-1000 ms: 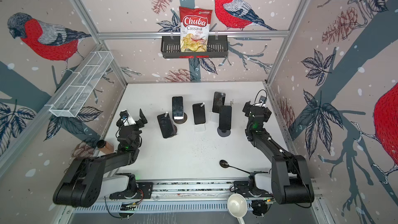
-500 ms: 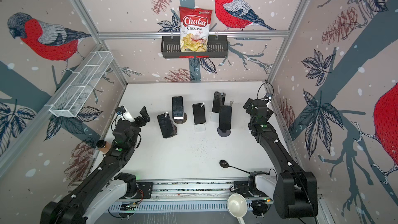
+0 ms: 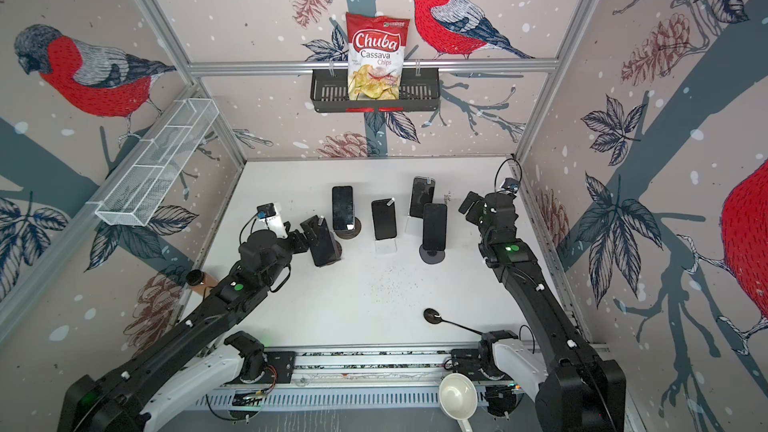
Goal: Remove the phone from the phone stand
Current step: 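Reach the right gripper toward the phone on the purple stand while the left advances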
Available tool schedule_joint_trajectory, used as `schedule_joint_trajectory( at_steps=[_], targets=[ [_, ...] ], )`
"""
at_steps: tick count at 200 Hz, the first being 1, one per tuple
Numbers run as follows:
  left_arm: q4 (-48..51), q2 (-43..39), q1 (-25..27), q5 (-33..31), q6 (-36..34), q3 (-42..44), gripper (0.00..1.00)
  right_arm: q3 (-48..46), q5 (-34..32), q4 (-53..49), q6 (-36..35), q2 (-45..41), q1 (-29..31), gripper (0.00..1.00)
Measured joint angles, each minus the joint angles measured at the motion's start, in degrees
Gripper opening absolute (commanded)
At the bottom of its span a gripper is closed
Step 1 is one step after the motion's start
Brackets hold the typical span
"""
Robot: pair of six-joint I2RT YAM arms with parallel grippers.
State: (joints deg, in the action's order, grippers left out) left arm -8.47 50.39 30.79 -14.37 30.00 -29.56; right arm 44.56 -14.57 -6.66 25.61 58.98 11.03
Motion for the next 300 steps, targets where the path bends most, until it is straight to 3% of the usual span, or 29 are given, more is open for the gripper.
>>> schedule_joint_trajectory(
  at_steps=[77,215,300],
  targets=[
    [-4.07,11.58,11.93,-0.66,1.14,-4.98,0.97,0.26,1.46,-4.04,0.09,0.39,5.49,0.99],
    [-8.09,23.63,18.45,-3.61,1.03,-10.16,0.97,-1.18,1.16,-8.9,1.51,1.66,13.73,0.99],
    [-13.6,27.17,18.82,1.6,1.01,-10.12,0.96,-2.03,0.35,-10.08,1.7,4.94,17.59,1.0]
  ],
)
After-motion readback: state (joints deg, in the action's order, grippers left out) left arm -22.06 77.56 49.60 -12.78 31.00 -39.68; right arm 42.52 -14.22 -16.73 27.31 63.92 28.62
